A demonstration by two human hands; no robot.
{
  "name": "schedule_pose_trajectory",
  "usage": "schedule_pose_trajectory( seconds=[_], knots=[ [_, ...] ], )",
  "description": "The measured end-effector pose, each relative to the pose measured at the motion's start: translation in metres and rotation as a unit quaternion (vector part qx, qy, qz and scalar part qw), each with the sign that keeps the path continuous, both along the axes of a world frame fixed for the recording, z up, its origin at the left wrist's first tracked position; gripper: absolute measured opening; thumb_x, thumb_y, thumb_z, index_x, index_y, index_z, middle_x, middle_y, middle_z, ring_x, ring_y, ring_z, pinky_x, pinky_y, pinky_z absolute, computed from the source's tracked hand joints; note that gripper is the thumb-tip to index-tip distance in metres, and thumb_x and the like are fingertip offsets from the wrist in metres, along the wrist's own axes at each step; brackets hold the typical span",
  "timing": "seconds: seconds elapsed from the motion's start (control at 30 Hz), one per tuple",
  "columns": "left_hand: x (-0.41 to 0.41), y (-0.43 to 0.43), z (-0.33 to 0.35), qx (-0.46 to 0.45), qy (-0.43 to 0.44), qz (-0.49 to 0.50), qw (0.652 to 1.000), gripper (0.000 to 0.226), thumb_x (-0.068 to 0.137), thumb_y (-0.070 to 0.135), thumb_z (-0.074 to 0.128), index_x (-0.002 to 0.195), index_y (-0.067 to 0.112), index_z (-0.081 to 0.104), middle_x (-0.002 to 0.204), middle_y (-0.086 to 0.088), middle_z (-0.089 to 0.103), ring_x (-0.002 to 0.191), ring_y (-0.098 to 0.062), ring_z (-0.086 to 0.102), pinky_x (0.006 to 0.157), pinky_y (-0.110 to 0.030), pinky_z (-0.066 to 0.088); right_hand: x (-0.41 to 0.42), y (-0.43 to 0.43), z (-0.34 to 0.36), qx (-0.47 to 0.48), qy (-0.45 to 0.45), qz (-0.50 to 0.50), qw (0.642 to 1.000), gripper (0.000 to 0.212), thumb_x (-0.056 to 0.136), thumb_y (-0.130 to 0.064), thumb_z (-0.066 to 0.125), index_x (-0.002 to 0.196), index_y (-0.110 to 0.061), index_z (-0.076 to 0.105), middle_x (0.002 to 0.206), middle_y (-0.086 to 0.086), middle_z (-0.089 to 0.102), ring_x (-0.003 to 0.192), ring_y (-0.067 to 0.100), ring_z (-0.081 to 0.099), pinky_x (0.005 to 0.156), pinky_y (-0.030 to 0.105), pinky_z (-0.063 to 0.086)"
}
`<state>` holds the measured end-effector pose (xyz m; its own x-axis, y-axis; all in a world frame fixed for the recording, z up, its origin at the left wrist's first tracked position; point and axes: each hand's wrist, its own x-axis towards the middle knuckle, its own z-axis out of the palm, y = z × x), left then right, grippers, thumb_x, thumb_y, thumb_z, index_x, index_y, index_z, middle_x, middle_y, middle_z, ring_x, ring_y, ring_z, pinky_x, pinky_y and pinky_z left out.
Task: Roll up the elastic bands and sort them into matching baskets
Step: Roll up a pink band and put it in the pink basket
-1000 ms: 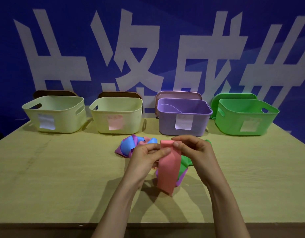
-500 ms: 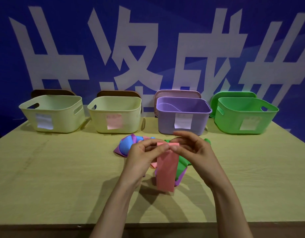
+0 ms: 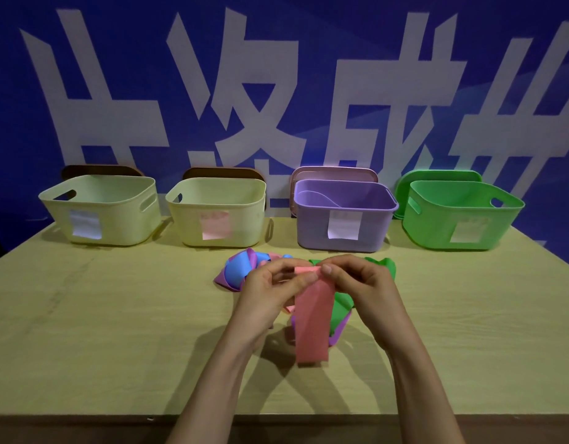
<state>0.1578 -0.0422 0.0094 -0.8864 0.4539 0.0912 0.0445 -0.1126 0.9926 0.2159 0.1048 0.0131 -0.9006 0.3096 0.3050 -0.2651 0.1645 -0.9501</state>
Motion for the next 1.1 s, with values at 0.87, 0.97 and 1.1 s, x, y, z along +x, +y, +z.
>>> schedule_pose_trajectory(
  seconds=[0.87, 0.97, 1.1],
  knots=[
    [0.0081, -0.0017, 0.0005, 0.019, -0.014, 0.009, 1.0, 0.019, 0.068, 0.034, 0.071, 0.081, 0.021, 0.076, 0.086, -0.002, 0.074, 0.082, -0.013, 0.067, 0.076, -0.032, 0.05, 0.0069, -0.0007, 0.0009, -0.021, 0.024, 0.043, 0.999, 0.031, 0.075, -0.001, 0.073, 0.104, -0.01, 0.067, 0.101, 0.004, 0.071, 0.094, 0.012, 0.068, 0.08, 0.02, 0.053],
    [0.0076, -0.0025, -0.0004, 0.023, -0.002, 0.017, 1.0, 0.025, 0.064, 0.038, 0.074, 0.083, 0.021, 0.076, 0.093, -0.005, 0.075, 0.092, -0.017, 0.069, 0.084, -0.035, 0.052, 0.0067, -0.0012, 0.0013, 0.006, 0.002, 0.031, 1.0, 0.027, 0.077, -0.019, 0.071, 0.103, -0.012, 0.068, 0.097, 0.003, 0.072, 0.092, 0.01, 0.068, 0.08, 0.019, 0.052],
    [0.0071, -0.0021, 0.0006, 0.024, 0.007, 0.039, 0.999, 0.032, 0.063, 0.04, 0.077, 0.089, 0.02, 0.075, 0.098, -0.009, 0.073, 0.095, -0.021, 0.068, 0.086, -0.037, 0.052, 0.0044, -0.0044, 0.0031, 0.037, 0.008, 0.037, 0.999, 0.018, 0.076, -0.027, 0.067, 0.089, -0.014, 0.071, 0.086, 0.0, 0.073, 0.083, 0.008, 0.065, 0.077, 0.02, 0.051]
  ],
)
